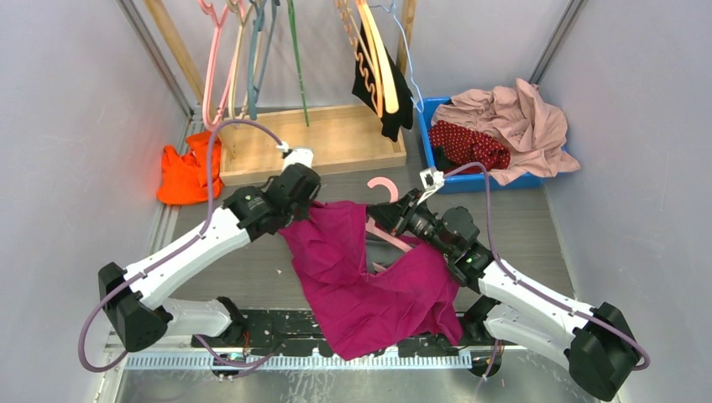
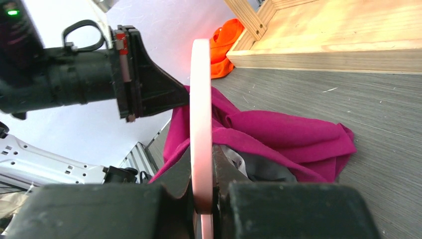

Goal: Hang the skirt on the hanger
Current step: Hang the skirt on the hanger.

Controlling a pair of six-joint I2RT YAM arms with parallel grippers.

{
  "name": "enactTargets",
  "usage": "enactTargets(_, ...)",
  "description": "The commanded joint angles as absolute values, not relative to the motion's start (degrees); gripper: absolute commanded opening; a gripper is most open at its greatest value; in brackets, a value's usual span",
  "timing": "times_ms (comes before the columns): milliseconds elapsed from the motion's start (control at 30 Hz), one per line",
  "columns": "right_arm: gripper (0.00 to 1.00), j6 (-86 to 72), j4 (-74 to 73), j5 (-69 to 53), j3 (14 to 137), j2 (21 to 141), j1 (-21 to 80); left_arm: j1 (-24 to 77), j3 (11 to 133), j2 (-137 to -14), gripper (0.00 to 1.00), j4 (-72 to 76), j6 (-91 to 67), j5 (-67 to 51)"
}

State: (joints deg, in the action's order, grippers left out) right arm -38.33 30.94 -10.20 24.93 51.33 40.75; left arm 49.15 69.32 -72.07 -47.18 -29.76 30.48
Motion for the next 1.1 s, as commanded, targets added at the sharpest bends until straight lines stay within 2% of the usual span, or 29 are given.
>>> enactTargets(0,0.01,-39.65,35.44,-10.9,26.45,48.65,40.62,41.24,66.38,-67.12,0.0,-47.73,-29.93,31.6)
enactTargets(133,0.01,-39.7,35.78,-10.75,26.05,48.66,40.66,34.76,63.26,-63.07,0.0,-47.55,-29.21,28.36)
enactTargets(433,0.01,-40.51,38.13,-10.63,25.13,49.61,40.46,33.95,62.31,-63.49,0.01,-47.48,-29.97,24.75)
enactTargets(467,0.01,-40.57,38.14,-10.63,25.25,49.72,40.43,33.93,62.77,-63.66,0.02,-47.5,-30.04,24.08)
enactTargets(567,0.01,-40.43,37.7,-11.17,26.2,50.12,40.45,34.01,64.39,-63.62,0.18,-48.42,-30.49,22.8)
enactTargets(800,0.01,-39.68,36.06,-11.95,29.05,51.33,40.49,34.05,69.36,-60.08,0.38,-53.37,-30.77,22.78)
enactTargets(967,0.01,-39.55,34.16,-11.1,32.06,53.78,40.46,35.6,72.91,-58.04,0.37,-54.16,-31.37,16.02)
enactTargets(1067,0.01,-40.15,32.97,-9.77,35.36,56.74,40.46,42.62,75.41,-58.01,0.36,-54.22,-33.39,16.21)
